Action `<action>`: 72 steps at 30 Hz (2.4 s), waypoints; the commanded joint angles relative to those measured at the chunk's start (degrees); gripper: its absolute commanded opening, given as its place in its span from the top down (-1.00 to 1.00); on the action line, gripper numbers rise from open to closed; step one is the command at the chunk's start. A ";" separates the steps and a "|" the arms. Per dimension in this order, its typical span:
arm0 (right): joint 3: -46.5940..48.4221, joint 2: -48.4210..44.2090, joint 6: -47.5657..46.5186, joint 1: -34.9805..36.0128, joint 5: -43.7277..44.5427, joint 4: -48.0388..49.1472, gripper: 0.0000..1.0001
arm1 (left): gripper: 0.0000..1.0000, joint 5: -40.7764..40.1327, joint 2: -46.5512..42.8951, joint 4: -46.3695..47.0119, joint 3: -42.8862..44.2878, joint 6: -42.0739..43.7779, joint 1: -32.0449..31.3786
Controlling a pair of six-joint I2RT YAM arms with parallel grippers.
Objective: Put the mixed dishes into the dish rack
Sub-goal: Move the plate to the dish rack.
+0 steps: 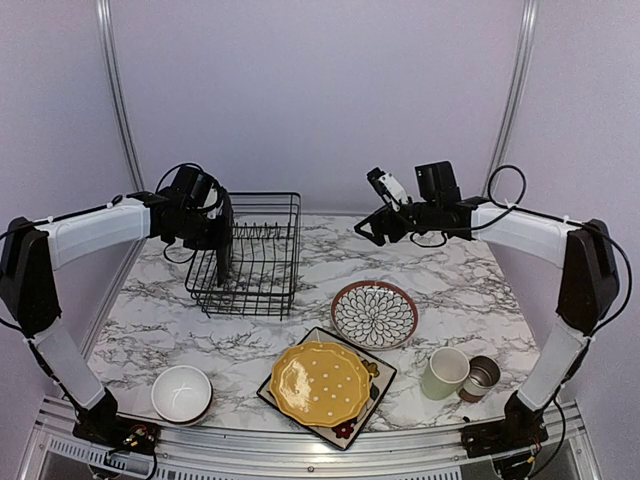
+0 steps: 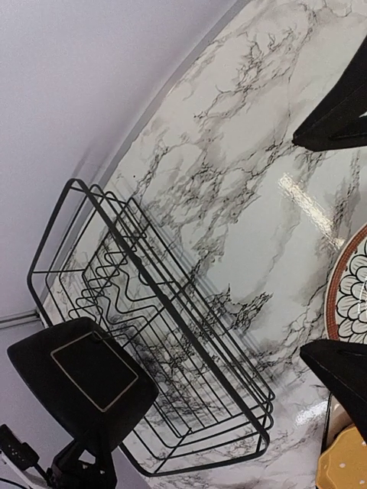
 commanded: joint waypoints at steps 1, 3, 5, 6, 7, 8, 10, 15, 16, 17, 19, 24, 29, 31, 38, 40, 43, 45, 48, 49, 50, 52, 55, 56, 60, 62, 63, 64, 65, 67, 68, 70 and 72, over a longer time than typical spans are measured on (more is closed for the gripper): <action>5.20 5.13 4.23 4.04 -4.85 -3.49 -0.66 | 1.00 1.29 -1.57 4.50 -0.41 -1.45 -0.09; 7.55 8.03 5.88 6.42 -6.27 -4.75 -0.66 | 1.00 2.14 -2.65 4.39 -0.72 -1.98 0.06; 12.25 12.82 6.84 8.32 -7.86 -7.43 -0.65 | 1.00 2.60 -4.16 4.69 -0.80 -1.76 0.22; 15.04 15.07 7.31 8.85 -9.35 -9.04 -0.64 | 1.00 2.61 -4.94 5.32 -1.01 -1.34 0.32; 17.77 17.42 7.78 9.19 -10.57 -10.74 -0.63 | 1.00 2.61 -5.67 5.82 -1.10 -0.96 0.58; 20.24 19.39 8.13 9.39 -11.78 -12.06 -0.63 | 1.00 3.40 -6.14 6.35 -1.13 -0.43 0.98; 24.11 22.78 8.23 9.69 -13.76 -14.33 -0.63 | 1.00 4.48 -6.80 7.33 -0.98 0.29 1.95; 30.78 28.32 10.97 9.91 -15.09 -17.82 -0.65 | 1.00 8.52 -8.15 12.78 -3.37 -1.90 4.71; 31.68 29.02 11.13 9.91 -14.39 -18.49 -0.66 | 1.00 9.45 -8.24 13.36 -4.09 -2.70 5.35; 32.12 29.37 11.11 9.91 -14.09 -18.87 -0.65 | 1.00 10.06 -8.45 14.40 -4.99 -3.14 5.72; 31.96 29.51 11.00 9.91 -13.78 -19.11 -0.64 | 1.00 10.73 -9.11 16.31 -7.05 -3.59 6.54; 31.17 29.60 9.35 9.90 -12.10 -20.24 -0.55 | 1.00 12.87 -9.80 21.54 -9.81 -1.50 8.69; 31.36 30.28 6.47 9.91 -11.83 -21.29 -0.53 | 1.00 15.03 -7.07 22.77 -6.26 0.10 10.03; 31.10 30.46 6.21 9.91 -11.54 -21.61 -0.52 | 1.00 15.97 -5.80 22.49 -4.25 0.29 10.05; 30.95 30.87 6.08 9.87 -12.00 -21.91 -0.52 | 1.00 13.96 1.23 15.46 5.41 2.77 10.39; 30.99 31.00 6.18 9.90 -12.37 -21.93 -0.52 | 1.00 13.42 3.58 13.98 8.19 3.29 10.46; 30.95 31.18 6.27 9.86 -12.75 -22.02 -0.52 | 1.00 12.54 6.85 11.67 11.85 4.11 10.77; 30.77 31.12 6.27 9.90 -12.84 -22.06 -0.53 | 1.00 12.38 8.68 10.44 14.00 4.69 10.95; 30.39 31.02 6.18 9.90 -12.87 -22.08 -0.52 | 1.00 13.35 10.52 10.01 15.77 4.48 11.65; 30.33 31.01 6.17 9.90 -12.89 -22.06 -0.52 | 1.00 14.25 11.16 10.00 16.20 4.12 11.99; 30.24 31.08 6.18 9.91 -12.87 -22.02 -0.52 | 1.00 15.08 11.73 10.05 16.57 3.83 12.34; 30.23 31.22 6.25 9.91 -13.00 -21.97 -0.52 | 1.00 15.88 12.71 10.18 17.03 3.57 12.77; 30.26 31.63 6.51 9.88 -13.29 -21.97 -0.52 | 0.82 15.84 14.04 9.66 17.94 3.43 13.24; 30.23 31.67 6.57 9.87 -13.43 -21.97 -0.52 | 0.64 15.75 14.42 9.22 18.36 3.20 13.34; 30.05 31.80 6.71 9.99 -13.66 -21.88 -0.52 | 0.17 15.43 14.29 8.88 19.28 2.66 13.45; 29.86 31.83 6.71 9.97 -13.75 -21.80 -0.52 | 0.06 14.91 13.60 9.03 19.59 2.50 13.45; 29.76 31.81 6.70 9.98 -13.83 -21.80 -0.52 | 0.02 14.57 13.14 8.92 19.77 2.50 13.49; 29.66 31.82 6.66 9.99 -13.91 -21.75 -0.52 | -0.03 14.22 12.71 8.88 19.97 2.39 13.45; 29.57 31.85 6.63 9.99 -13.92 -21.71 -0.52 | -0.09 13.98 12.11 8.74 20.09 2.29 13.45; 29.36 31.88 6.58 9.99 -13.92 -21.71 -0.52 | -0.19 13.25 10.75 8.76 20.02 2.15 13.40; 29.30 31.88 6.54 9.99 -13.92 -21.75 -0.52 | -0.22 12.71 9.98 8.63 19.89 2.18 13.36; 29.38 31.77 6.46 10.00 -13.94 -21.94 -0.53 | -0.24 12.39 8.08 8.13 19.36 2.31 13.36; 29.46 31.07 6.09 9.99 -13.92 -22.41 -0.52 | -0.25 12.07 5.49 7.83 18.28 2.45 13.23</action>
